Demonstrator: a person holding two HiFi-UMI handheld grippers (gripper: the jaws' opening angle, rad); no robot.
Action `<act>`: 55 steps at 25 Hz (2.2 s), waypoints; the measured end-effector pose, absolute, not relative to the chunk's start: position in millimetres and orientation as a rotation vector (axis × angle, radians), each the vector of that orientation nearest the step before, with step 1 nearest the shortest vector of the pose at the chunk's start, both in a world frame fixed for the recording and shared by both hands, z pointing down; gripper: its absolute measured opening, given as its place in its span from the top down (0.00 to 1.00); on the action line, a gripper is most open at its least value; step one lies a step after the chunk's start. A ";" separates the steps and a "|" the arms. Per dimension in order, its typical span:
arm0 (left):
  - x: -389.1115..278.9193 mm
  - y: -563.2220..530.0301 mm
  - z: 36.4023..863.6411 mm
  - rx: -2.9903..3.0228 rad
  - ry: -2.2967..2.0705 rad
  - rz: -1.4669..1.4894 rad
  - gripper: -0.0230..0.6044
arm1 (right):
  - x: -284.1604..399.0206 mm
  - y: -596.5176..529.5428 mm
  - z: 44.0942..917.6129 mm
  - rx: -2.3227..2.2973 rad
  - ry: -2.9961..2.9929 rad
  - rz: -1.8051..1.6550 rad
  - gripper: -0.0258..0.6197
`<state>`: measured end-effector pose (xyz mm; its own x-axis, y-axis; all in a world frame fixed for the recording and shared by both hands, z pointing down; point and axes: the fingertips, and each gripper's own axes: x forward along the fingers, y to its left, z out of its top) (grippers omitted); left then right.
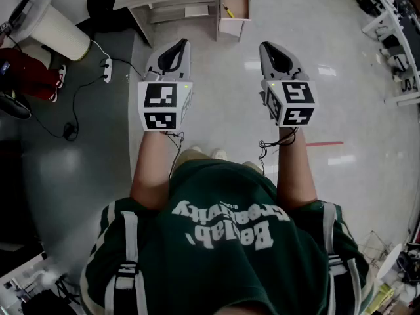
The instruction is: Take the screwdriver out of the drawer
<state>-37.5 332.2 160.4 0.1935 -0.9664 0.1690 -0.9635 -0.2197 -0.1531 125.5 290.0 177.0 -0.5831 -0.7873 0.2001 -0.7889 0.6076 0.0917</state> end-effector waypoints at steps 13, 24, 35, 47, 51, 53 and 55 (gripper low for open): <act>-31.5 331.1 163.1 -2.424 1.953 -0.382 0.93 | 129.4 293.8 178.9 1.298 -2.634 0.034 0.91; -14.7 329.5 158.2 -2.419 1.914 -0.357 0.93 | 141.4 291.9 183.0 1.293 -2.668 0.062 0.91; -19.4 301.5 155.0 -2.416 1.893 -0.355 0.93 | 127.7 269.9 180.4 1.281 -2.693 0.035 0.91; -42.7 201.9 165.1 -2.473 1.848 -0.358 0.93 | 94.8 183.8 188.6 1.284 -2.656 0.041 0.90; -58.4 160.0 159.8 -2.481 1.802 -0.368 0.93 | 79.0 144.6 181.4 1.321 -2.641 0.046 0.90; -67.5 140.2 159.1 -2.487 1.782 -0.374 0.93 | 70.9 126.1 179.5 1.343 -2.633 0.048 0.90; -75.3 121.7 158.5 -2.499 1.759 -0.373 0.93 | 63.5 108.5 179.0 1.367 -2.621 0.050 0.91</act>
<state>-75.3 121.7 158.5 0.3181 -0.9343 0.1609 -0.9191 -0.3455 -0.1894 63.5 108.5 179.0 -0.5592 -0.8096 0.1785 -0.8158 0.5757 0.0553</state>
